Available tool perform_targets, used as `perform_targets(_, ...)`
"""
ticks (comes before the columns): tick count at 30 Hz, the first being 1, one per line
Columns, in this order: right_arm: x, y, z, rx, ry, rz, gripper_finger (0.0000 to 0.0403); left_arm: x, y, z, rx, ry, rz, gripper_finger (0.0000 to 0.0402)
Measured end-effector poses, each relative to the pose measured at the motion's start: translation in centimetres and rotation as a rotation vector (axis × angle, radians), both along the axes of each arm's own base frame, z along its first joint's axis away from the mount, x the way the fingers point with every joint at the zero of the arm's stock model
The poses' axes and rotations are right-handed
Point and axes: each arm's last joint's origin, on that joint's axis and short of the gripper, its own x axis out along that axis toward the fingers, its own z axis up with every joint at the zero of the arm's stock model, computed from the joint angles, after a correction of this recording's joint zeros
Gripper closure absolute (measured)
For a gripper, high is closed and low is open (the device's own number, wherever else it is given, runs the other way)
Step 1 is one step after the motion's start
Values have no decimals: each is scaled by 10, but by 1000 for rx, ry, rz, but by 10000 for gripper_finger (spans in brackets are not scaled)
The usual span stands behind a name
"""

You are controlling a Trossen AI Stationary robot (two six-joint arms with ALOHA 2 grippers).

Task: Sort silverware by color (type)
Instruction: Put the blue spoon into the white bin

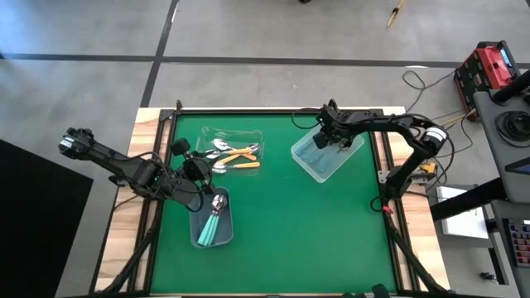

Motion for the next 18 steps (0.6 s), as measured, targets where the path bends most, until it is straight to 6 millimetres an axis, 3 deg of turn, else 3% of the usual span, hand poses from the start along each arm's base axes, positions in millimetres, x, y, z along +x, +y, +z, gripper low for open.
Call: perform_targets(18, 3, -2, 3, -26, -37, 10, 390, 0, 0, 0, 0, 0, 0, 326)
